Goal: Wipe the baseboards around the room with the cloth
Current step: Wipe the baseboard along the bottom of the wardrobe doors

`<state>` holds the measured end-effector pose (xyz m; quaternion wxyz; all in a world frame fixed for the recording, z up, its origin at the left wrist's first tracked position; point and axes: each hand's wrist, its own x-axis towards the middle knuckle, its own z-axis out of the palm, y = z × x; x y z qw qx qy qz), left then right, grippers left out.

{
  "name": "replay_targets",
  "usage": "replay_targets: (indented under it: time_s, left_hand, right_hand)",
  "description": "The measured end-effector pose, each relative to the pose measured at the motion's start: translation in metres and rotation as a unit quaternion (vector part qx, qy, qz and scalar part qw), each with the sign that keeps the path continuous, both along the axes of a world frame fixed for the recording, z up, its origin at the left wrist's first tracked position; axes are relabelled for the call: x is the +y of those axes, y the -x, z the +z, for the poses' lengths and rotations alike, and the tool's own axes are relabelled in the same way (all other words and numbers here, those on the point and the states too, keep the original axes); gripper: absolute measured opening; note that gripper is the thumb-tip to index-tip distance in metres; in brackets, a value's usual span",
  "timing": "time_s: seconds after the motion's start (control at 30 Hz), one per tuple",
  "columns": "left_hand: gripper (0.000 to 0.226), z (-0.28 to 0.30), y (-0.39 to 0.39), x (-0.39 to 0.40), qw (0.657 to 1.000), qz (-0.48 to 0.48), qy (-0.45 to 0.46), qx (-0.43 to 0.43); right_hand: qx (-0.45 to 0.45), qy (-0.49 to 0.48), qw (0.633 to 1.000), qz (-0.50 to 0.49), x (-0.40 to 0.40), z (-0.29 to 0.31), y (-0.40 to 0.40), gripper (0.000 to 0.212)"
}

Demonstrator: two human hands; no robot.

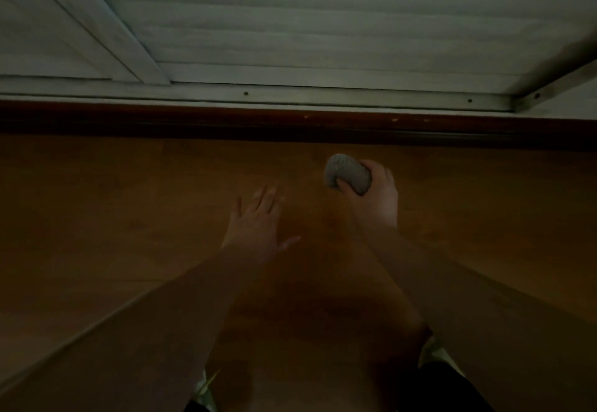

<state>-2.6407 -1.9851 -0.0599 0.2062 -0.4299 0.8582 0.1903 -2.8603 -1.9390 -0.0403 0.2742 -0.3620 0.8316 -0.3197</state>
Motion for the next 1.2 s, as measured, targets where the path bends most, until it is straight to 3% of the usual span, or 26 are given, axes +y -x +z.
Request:
replay_targets:
  time_s: [0.3, 0.5, 0.73, 1.0, 1.2]
  left_hand:
    - [0.099, -0.086, 0.018, -0.035, 1.000, 0.019, -0.002, 0.014]
    - [0.103, -0.129, 0.016, -0.037, 0.998, -0.019, 0.062, -0.003]
    - [0.106, -0.130, 0.023, -0.033, 0.998, -0.016, 0.062, -0.022]
    - [0.116, -0.141, 0.038, -0.023, 0.996, -0.036, 0.075, -0.016]
    - [0.118, -0.136, 0.065, -0.034, 0.996, -0.060, 0.060, -0.008]
  right_hand:
    - [-0.014, 0.056, 0.998, 0.025, -0.053, -0.104, -0.006, 0.048]
    - [-0.036, 0.117, 0.992, 0.008, -0.092, -0.148, -0.026, 0.041]
    - [-0.046, 0.123, 0.991, -0.003, -0.082, -0.150, -0.001, 0.030]
    - [0.006, 0.096, 0.995, -0.026, -0.046, -0.146, 0.084, 0.033]
    - [0.010, 0.070, 0.989, -0.128, -0.020, -0.134, 0.134, 0.038]
